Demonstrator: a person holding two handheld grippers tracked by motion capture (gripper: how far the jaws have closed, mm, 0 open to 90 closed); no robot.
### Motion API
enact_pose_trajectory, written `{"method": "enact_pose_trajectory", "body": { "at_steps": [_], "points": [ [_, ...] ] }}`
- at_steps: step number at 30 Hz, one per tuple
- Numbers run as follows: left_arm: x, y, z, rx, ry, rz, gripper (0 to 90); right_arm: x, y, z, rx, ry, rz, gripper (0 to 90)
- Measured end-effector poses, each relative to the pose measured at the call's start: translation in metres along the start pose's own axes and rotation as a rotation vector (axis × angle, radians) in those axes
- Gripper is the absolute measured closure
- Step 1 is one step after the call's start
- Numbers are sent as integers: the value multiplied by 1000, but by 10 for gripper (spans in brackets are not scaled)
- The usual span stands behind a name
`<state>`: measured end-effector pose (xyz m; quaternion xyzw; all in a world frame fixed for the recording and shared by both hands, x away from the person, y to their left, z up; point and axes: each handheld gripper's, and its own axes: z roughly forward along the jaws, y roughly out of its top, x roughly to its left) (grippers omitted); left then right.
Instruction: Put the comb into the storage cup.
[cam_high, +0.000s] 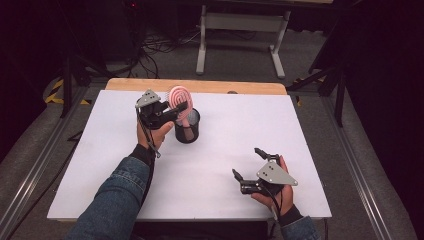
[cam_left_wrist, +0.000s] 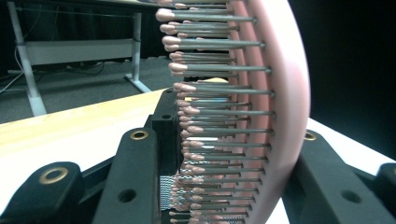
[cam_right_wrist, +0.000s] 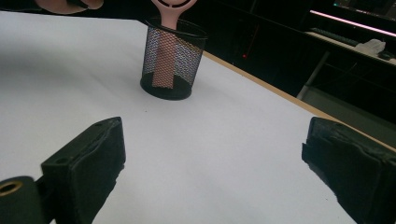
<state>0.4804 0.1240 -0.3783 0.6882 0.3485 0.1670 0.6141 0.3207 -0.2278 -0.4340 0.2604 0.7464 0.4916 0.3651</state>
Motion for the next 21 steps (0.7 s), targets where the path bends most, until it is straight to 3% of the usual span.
{"method": "enact_pose_trajectory", "body": {
  "at_steps": [8,21],
  "points": [
    [9,-3,-2,5,42,-15,605,1,0,0,3,1,-4,61],
    [25,-14,-6,22,73,-68,581,1,0,1,12,2,-11,61]
  ]
}}
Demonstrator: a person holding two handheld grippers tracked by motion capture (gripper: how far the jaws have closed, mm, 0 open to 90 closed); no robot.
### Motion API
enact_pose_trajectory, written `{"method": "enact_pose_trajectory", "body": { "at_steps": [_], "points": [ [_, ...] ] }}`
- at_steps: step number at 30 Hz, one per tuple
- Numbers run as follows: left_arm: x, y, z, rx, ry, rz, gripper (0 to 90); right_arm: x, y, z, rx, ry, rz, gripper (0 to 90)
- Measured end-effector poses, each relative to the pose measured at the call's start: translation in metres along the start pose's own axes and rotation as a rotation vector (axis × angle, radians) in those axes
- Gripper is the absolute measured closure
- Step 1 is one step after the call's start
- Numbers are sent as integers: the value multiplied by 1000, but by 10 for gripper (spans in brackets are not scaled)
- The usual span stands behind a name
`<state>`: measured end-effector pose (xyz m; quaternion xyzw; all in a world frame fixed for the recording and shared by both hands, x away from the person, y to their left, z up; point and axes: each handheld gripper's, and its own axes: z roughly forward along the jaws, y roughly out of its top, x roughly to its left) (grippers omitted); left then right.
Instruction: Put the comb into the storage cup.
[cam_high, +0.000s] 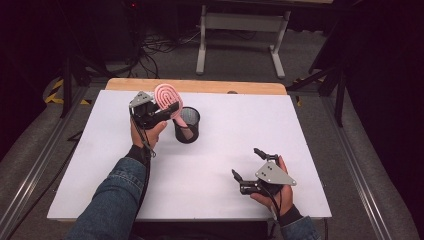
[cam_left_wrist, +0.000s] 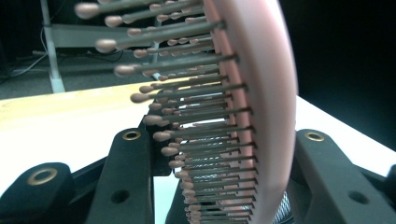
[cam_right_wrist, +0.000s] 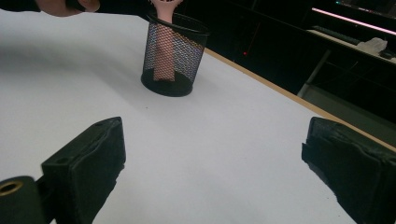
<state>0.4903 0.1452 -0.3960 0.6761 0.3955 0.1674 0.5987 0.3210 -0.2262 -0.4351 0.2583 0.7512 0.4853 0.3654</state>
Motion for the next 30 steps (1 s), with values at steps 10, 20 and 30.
{"method": "enact_pose_trajectory", "body": {
  "at_steps": [10,20,30],
  "points": [
    [3,-4,0,10,9,5,583,0,0,0,4,2,-1,63],
    [3,-4,-2,21,23,22,574,0,0,1,5,1,-2,64],
    [4,1,-9,13,42,43,551,0,0,0,4,1,0,64]
  ]
}}
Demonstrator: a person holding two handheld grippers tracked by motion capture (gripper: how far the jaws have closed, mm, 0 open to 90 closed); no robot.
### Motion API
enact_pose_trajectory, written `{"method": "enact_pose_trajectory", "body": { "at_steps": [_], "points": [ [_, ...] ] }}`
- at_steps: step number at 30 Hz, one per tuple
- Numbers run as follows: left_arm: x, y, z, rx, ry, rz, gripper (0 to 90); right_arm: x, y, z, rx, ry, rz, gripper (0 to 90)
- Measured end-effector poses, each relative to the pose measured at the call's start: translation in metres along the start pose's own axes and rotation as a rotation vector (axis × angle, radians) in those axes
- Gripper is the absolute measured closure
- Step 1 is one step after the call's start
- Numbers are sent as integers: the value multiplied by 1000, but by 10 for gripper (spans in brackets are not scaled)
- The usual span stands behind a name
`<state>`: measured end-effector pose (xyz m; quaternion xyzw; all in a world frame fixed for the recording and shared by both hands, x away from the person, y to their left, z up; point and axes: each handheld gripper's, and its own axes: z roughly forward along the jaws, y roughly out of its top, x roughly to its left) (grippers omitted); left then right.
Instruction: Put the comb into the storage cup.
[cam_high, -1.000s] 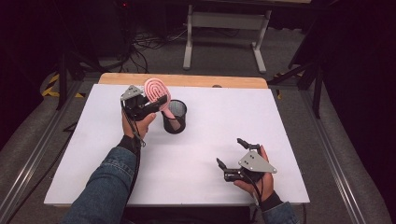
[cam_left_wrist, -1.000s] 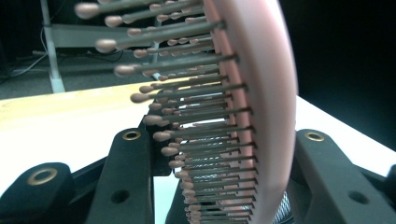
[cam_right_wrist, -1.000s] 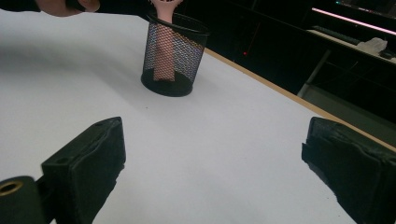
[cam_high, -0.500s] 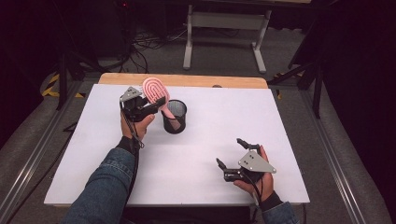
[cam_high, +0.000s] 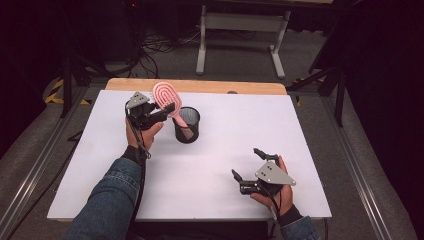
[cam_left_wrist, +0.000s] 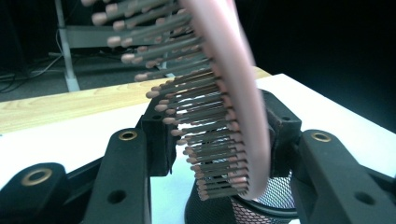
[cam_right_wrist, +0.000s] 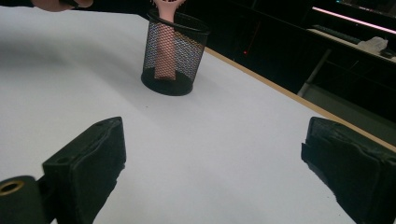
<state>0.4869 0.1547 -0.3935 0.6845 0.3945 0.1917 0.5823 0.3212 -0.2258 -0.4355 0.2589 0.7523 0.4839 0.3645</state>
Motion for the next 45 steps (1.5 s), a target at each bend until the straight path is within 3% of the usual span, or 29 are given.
{"method": "enact_pose_trajectory", "body": {
  "at_steps": [5,16,19,35,45],
  "points": [
    [2,4,-5,-4,26,9,500,0,0,0,1,1,2,64],
    [2,8,-11,5,33,32,447,0,0,0,2,0,2,64],
    [1,10,-13,0,48,46,365,0,0,0,1,-1,2,64],
    [-4,16,-22,-11,84,108,220,0,0,0,-3,-2,0,64],
    [-5,17,-24,-24,80,118,116,0,0,0,-4,-1,-1,63]
  ]
}}
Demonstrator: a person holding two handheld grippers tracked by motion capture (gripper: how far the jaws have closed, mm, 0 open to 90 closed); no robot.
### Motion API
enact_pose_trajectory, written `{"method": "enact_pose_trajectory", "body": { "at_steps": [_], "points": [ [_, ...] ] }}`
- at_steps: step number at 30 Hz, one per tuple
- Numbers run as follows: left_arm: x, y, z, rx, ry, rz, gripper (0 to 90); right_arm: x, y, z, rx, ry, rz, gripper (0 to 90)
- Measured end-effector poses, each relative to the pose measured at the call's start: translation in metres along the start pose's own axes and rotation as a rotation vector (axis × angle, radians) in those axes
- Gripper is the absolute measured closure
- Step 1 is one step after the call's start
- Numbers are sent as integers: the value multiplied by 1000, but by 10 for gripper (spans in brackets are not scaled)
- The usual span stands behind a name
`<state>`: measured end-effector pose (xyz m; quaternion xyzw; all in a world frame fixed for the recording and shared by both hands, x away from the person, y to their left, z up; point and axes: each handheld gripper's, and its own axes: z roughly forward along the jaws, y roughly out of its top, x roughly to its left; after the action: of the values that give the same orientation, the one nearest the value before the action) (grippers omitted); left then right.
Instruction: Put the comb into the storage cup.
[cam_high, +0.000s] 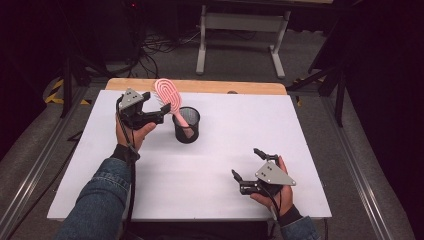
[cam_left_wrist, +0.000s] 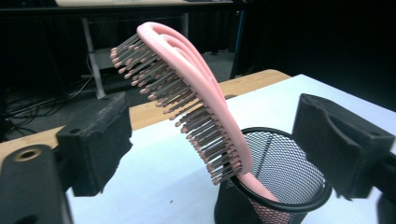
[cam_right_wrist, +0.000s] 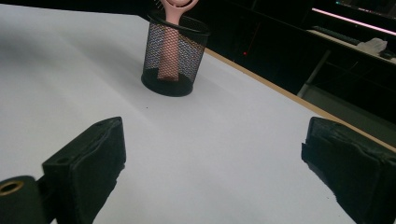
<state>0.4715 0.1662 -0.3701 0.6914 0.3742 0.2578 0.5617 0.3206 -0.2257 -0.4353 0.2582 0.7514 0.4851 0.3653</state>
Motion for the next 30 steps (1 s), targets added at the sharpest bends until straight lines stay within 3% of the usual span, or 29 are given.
{"method": "enact_pose_trajectory", "body": {
  "at_steps": [30],
  "points": [
    [-10,6,-8,10,-9,101,73,0,0,0,-1,-1,-1,62]
  ]
}}
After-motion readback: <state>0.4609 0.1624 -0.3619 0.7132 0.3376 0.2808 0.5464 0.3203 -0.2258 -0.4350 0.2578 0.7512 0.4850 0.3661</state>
